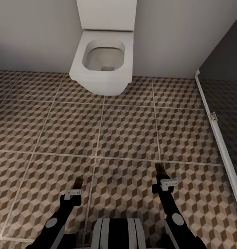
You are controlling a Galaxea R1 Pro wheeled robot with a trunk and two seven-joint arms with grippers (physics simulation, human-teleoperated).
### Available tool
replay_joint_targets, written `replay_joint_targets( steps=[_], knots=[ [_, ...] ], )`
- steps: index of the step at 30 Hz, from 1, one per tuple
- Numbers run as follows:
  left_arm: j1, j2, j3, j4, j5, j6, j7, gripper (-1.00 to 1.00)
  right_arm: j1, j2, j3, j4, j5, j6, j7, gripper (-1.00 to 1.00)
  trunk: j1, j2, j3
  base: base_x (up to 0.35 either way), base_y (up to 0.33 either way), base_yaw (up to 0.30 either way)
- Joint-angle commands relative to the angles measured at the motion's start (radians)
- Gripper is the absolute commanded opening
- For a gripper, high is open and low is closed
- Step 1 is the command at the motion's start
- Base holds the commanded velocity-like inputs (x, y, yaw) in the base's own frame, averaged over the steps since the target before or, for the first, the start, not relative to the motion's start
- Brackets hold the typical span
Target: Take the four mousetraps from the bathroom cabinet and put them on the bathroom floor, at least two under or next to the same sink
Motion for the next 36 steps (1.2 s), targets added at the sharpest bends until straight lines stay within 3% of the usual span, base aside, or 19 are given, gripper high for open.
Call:
replay_joint_targets(
  steps=[1,14,36],
  knots=[
    [0.0,0.001,-0.003,-0.007,0.01,0.0,0.003,-1.0,0.0,0.0,0.002,0.001,0.008,-0.001,-0.007,-1.0,0.0,0.0,-0.004,0.0,0.0,0.0],
    [0.0,0.007,-0.001,-0.131,0.01,0.007,0.004,-1.0,0.0,0.002,0.002,0.01,0.008,-0.002,-0.007,-1.0,0.006,-0.003,-0.055,0.0,0.0,0.0],
    [0.0,0.006,-0.002,-0.139,0.01,0.007,0.005,-1.0,0.0,0.001,0.002,0.01,0.01,-0.026,-0.007,-1.0,0.016,-0.009,-0.14,0.0,0.0,0.0]
  ],
)
